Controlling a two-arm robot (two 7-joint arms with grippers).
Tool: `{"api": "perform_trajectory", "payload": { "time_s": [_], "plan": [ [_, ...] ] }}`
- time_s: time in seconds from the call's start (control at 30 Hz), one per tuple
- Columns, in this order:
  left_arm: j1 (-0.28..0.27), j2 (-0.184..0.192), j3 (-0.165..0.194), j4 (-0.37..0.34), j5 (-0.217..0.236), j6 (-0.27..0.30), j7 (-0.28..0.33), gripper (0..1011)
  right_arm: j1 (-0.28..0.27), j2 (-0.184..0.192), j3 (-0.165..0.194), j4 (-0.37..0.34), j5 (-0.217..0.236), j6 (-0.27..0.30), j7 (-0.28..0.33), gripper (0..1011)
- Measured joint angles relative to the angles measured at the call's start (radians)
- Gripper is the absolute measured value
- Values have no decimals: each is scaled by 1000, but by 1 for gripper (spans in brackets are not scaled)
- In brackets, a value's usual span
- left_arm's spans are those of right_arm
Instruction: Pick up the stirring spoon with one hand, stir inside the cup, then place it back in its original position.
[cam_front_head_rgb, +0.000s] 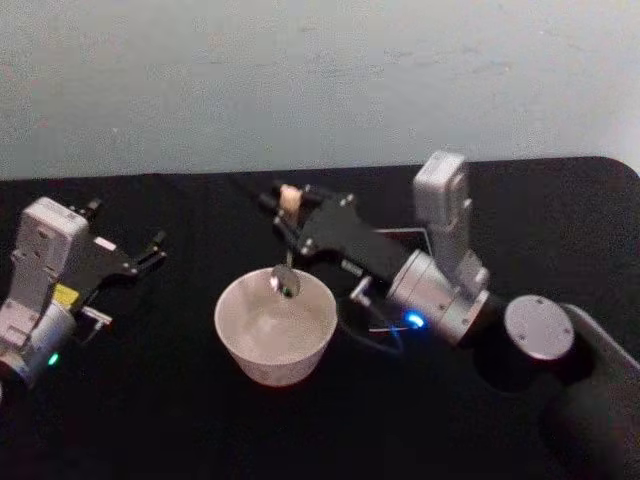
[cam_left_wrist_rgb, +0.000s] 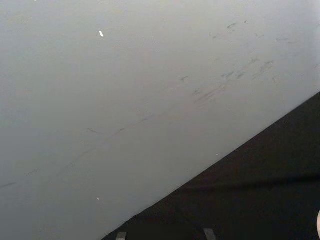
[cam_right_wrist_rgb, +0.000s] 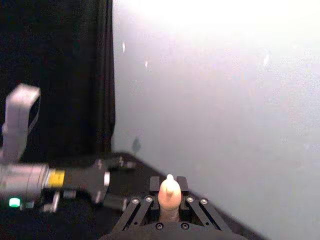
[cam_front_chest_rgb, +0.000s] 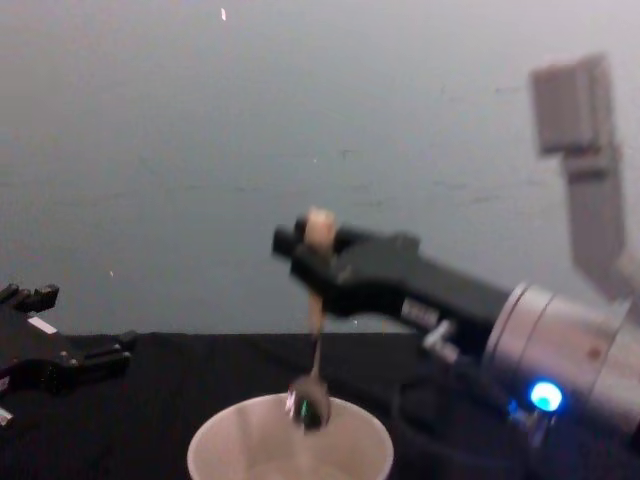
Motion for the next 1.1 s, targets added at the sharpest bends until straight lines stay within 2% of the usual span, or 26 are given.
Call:
{"api": "perform_trajectory", "payload": {
  "time_s": [0.17, 0.3, 0.6, 0.8, 1.1],
  "plan": [
    [0, 0, 0, 0, 0, 0, 0, 1001, -11, 25, 32, -80, 55, 0, 10, 210],
    [0, 0, 0, 0, 0, 0, 0, 1001, -29, 59, 66, -160, 99, 4, 9, 210],
    [0, 0, 0, 0, 0, 0, 0, 1001, -73, 130, 128, -282, 146, 11, -22, 210],
    [0, 0, 0, 0, 0, 0, 0, 1001, -107, 164, 159, -326, 154, 13, -48, 210],
    [0, 0, 0, 0, 0, 0, 0, 1002, -132, 173, 169, -303, 123, 29, -90, 210]
  ]
}}
